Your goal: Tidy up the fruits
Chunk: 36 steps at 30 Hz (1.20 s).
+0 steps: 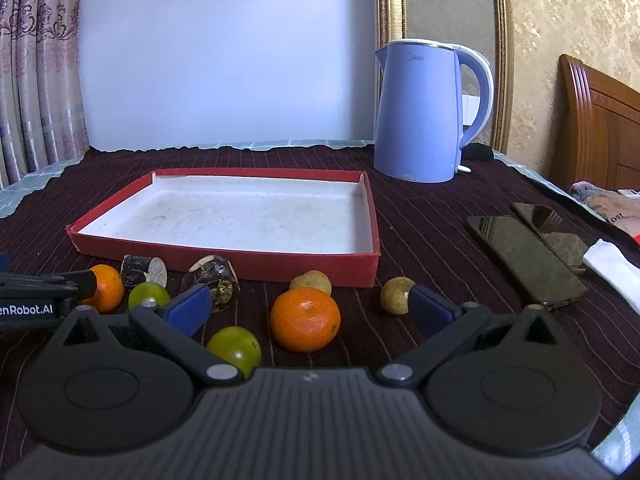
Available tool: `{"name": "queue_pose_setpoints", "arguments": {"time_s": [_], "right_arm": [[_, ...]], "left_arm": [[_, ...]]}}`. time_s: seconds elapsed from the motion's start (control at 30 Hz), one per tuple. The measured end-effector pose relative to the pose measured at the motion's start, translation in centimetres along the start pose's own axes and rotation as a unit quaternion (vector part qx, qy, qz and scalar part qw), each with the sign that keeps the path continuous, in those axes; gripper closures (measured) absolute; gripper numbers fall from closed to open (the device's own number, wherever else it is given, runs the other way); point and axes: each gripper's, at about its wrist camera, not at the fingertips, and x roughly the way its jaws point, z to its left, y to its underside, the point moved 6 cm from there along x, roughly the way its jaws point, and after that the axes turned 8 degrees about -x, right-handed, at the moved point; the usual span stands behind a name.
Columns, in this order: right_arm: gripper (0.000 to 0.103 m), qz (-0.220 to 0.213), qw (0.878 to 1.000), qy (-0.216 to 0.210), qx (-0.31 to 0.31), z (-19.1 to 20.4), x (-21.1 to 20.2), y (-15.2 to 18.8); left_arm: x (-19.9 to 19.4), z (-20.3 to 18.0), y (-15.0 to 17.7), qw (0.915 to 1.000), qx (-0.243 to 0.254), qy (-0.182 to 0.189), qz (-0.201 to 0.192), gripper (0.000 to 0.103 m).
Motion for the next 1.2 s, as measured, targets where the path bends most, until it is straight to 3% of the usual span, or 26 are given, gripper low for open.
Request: {"name": "queue_pose_setpoints", "arguments": {"time_s": [1.2], "right_arm": [[0.000,0.017,0.999,-0.027,0.014,0.0,0.3,0.6]], "left_arm": [[-0.1,1.0,1.3,0.9992,0.000,0.038,0.012,0.000]]}}
